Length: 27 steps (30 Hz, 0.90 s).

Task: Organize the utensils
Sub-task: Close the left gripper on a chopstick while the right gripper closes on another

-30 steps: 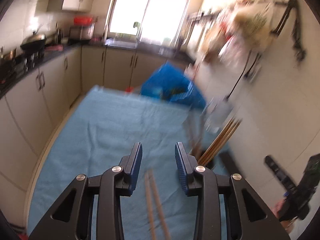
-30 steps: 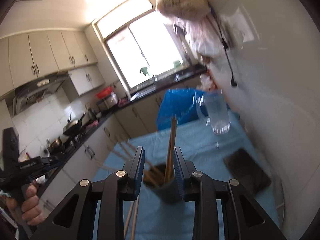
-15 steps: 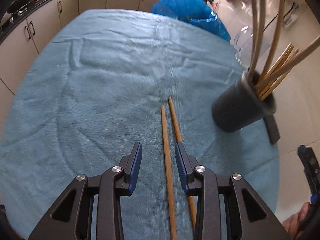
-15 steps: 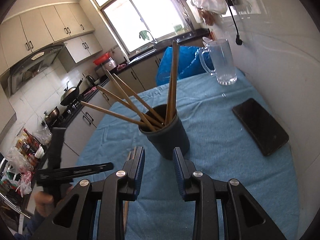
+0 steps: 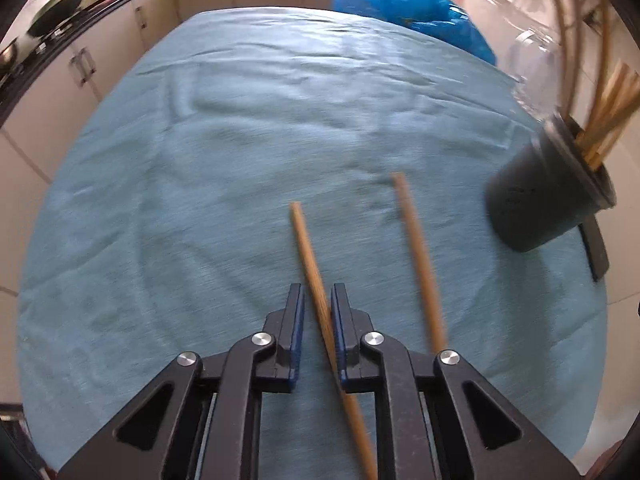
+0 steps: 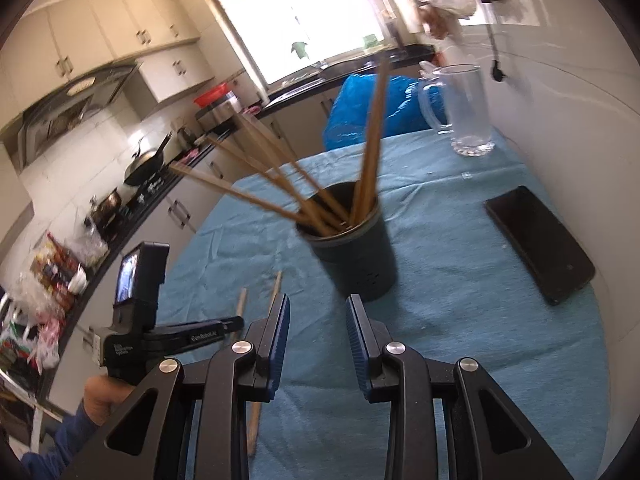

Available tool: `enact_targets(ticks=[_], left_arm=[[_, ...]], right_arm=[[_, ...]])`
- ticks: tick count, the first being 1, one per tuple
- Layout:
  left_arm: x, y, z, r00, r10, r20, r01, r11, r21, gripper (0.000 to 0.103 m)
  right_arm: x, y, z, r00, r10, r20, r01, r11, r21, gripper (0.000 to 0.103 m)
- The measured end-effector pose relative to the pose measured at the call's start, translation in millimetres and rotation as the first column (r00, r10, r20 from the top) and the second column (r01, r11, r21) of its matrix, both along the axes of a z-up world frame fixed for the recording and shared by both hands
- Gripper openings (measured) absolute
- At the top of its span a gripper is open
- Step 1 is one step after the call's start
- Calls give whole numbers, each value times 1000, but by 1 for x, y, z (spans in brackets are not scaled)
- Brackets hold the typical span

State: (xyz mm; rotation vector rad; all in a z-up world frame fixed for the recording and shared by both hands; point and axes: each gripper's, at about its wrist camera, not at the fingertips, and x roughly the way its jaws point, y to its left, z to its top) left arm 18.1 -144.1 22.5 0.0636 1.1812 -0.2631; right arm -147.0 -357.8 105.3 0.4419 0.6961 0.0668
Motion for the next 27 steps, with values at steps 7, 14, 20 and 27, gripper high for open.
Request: enact_targets(ticks=[7,14,20,27], left_arm=[[-8,81,0,991,132,-5,-132,991,-34,12],[-17,104,2,990,144,-2,-144,988,-62,12],[-14,106,0,992,126,-4,-126,988,-90,12],[-16,114,2,994,112,-6,-112,987,-115,12]], right_arm=[[31,55,-16,987,133,-85,-141,986,-89,31],[78,105,-55,942,223,-251,-261,957,-128,36],[83,112,-84,923,188,-336,-256,952,-169,22],[64,140,-84,849,359,-389,-453,873,-181,11]])
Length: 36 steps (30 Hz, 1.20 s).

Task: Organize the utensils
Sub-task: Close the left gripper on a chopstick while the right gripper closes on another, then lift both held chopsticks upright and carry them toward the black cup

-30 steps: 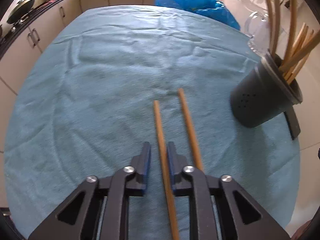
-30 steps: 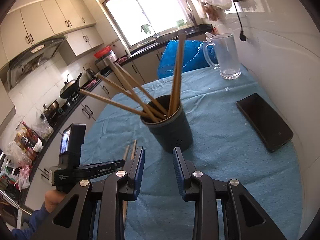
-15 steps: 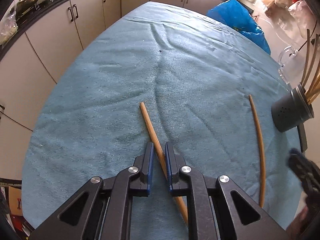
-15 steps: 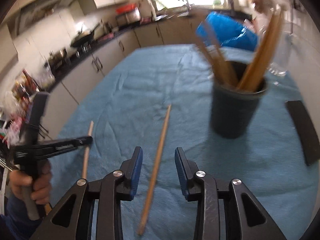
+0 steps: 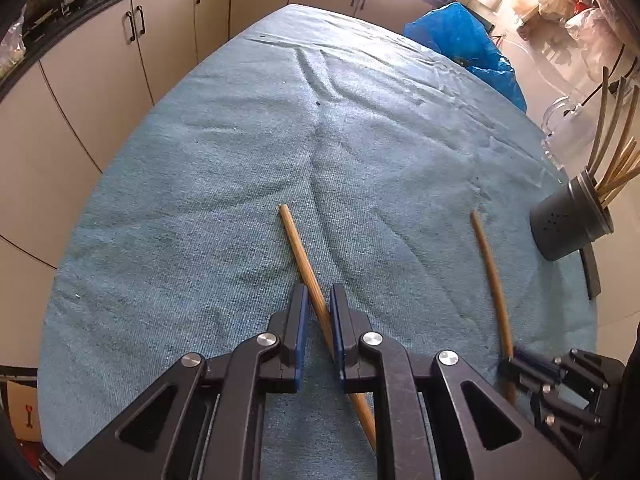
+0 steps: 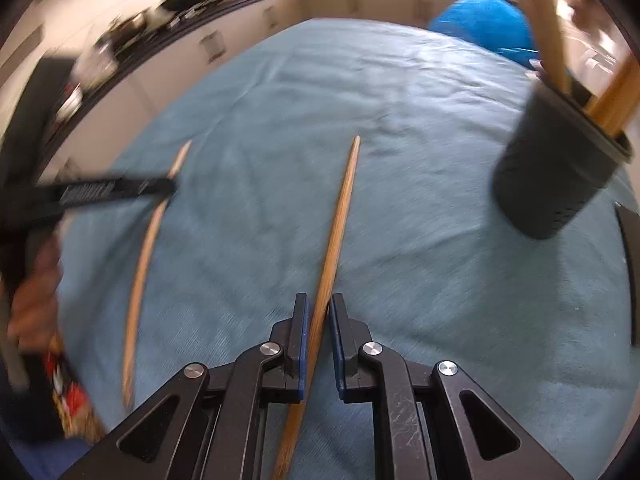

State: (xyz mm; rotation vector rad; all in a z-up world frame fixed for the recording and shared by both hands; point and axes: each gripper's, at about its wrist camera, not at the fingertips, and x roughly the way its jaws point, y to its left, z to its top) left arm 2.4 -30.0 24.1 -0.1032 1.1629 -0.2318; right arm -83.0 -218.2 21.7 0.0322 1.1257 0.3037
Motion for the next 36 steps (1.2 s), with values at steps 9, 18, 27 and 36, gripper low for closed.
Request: enact_targets(ticks=[9,18,27,36], left_arm=[[0,0,0,1000,-9,3,9,1000,3,12],[15,-3,-1,1000,-18,-15,19,1000,22,12],[14,-11,13,999,-28,45,28,1000,8,6],[-28,-6,110,956,-15,292,38,997,-74,6]], right_arm=[[42,-8,27,997,-54,49,54,998,-12,26],[109,11,3,995,-75,-69,71,996,-53,26],[109,18,9,998,-63,-29,62,997,-42,6],[28,-4,117,919,-121,376,77,989,128,6]])
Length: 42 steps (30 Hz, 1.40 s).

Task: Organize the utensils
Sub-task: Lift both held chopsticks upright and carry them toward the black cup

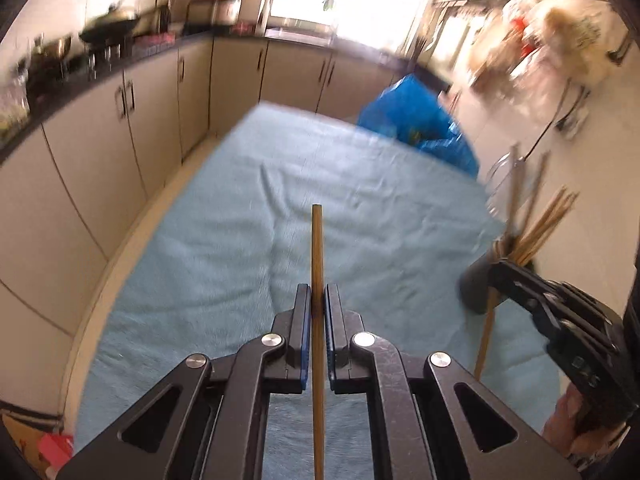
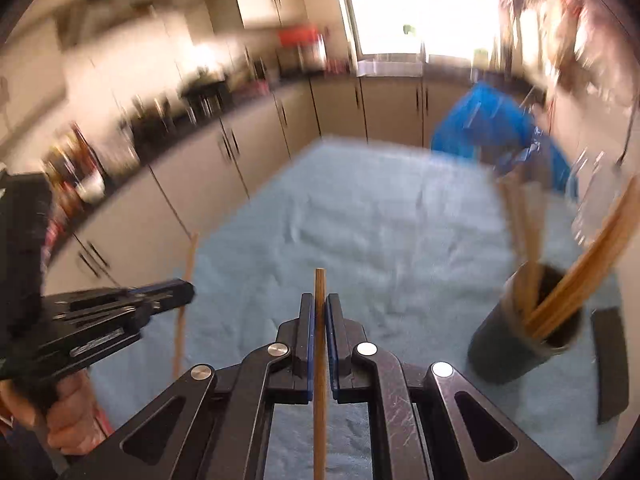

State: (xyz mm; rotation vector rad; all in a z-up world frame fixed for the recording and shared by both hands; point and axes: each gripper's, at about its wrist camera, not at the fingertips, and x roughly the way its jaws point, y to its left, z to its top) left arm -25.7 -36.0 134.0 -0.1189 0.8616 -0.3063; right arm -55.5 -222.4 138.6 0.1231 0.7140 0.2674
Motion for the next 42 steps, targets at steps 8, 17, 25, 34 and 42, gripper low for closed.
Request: enact_targets(ticks=[8,17,25,34,42], left_arm=[[-36,-6,40,991,-6,130,6,1000,1,6],[-43,-12,44,991,-11,132,10,1000,10,6],[-48,-16,46,990,-22,137,20,1000,14,6],[-51,-20,50,989,-38,141,36,999,16,6],[-54,-28,55,988,-54,147,52,998,19,6]], right_arm=[[-70,-23,39,970,-105,219,85,992,97,6],[-99,-39,52,945,-177,276,143,980,141,6],[-105,-49,53,940,-196,280,156,975,156,6],[-111,-60,53,937,-215,275,171,970,174,6],[-121,-75,56,925,-249,285,199,960,195,6]])
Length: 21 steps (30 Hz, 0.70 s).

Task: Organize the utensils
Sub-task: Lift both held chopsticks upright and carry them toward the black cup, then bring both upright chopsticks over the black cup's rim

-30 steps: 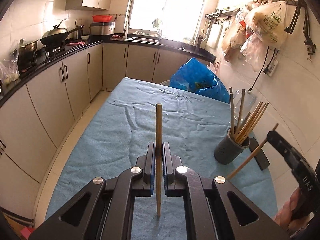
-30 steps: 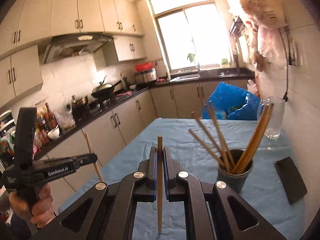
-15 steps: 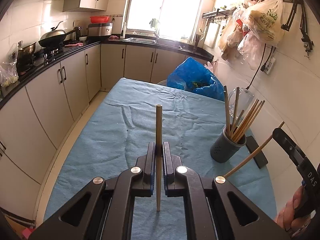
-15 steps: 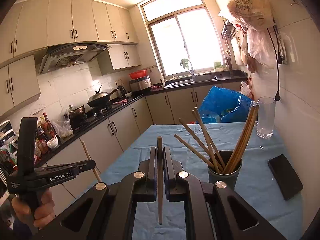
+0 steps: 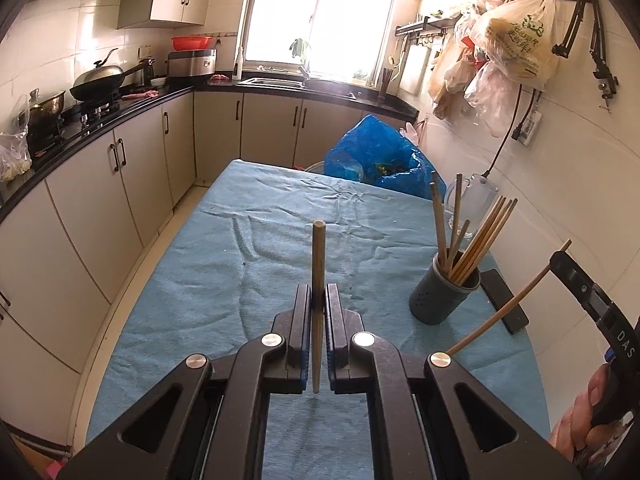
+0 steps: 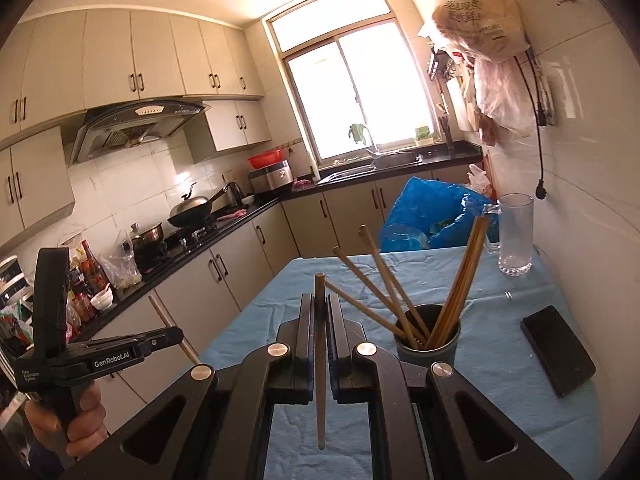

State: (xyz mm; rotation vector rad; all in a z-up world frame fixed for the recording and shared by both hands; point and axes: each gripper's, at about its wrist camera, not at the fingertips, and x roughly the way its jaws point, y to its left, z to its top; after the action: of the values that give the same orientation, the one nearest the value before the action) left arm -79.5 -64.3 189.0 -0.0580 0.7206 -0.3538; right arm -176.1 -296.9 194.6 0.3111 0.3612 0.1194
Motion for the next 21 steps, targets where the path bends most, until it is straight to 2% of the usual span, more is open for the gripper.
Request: enact_targets(ticks=[14,21], left_arm=[[-12,-25,11,998,-56,18,56,998,10,6],[-19,-48,24,992,-123,33,122,992,14,6]], right_arm=[[-24,-40,11,995,-92,35,90,995,43,6],[-42,-60,19,987,-145,63,141,988,67,6]])
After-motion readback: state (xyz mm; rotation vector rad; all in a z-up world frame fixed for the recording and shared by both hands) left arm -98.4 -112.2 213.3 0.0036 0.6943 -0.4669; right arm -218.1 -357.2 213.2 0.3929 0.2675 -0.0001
